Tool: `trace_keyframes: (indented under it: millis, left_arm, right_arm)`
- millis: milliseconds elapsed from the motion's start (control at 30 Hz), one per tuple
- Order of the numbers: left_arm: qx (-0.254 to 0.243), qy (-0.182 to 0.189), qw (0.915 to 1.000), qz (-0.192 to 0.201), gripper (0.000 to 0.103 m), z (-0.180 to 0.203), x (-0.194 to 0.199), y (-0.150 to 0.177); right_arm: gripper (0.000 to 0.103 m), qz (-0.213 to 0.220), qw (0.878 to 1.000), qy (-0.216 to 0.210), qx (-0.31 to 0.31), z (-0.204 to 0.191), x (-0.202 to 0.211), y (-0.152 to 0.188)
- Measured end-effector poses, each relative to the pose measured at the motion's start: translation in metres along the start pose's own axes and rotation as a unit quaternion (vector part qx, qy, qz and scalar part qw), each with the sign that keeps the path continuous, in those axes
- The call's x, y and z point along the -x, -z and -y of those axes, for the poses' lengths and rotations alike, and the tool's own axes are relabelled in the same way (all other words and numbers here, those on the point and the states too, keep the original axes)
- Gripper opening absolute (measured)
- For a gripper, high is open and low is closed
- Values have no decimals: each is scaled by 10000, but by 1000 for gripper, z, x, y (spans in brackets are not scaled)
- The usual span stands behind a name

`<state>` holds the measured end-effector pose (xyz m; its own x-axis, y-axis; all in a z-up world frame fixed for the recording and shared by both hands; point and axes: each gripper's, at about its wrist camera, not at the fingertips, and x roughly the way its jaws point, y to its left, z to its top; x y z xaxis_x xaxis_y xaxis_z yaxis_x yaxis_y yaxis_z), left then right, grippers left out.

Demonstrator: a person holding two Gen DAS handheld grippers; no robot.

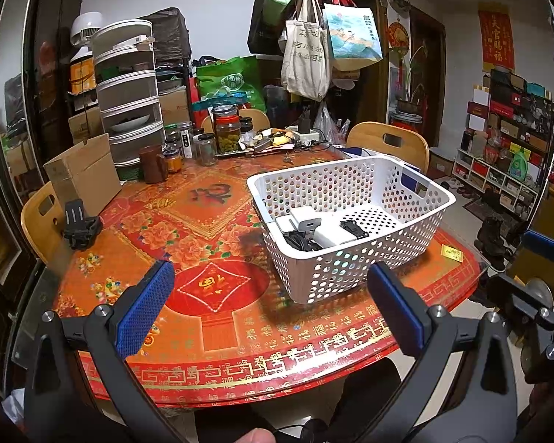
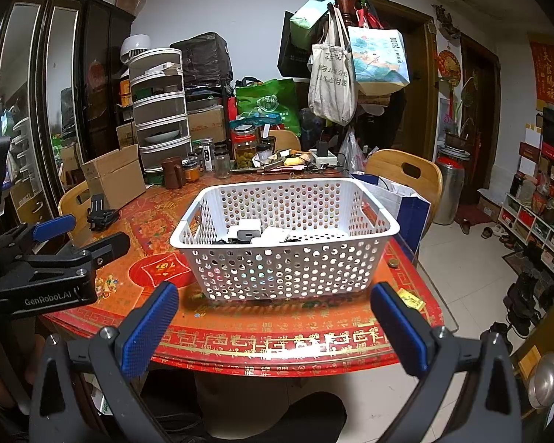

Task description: Organize rigid objects

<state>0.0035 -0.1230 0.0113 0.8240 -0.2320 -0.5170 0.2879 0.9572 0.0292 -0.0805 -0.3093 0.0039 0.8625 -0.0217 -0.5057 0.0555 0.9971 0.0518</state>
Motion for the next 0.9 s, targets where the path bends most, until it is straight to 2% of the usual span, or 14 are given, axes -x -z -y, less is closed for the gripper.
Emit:
trace_keyframes:
  millis: [900]
  left_arm:
    - [4, -7, 10000, -48, 103, 10, -8, 4]
  right_arm:
    - [103, 8, 10000, -9, 28, 1, 1, 0]
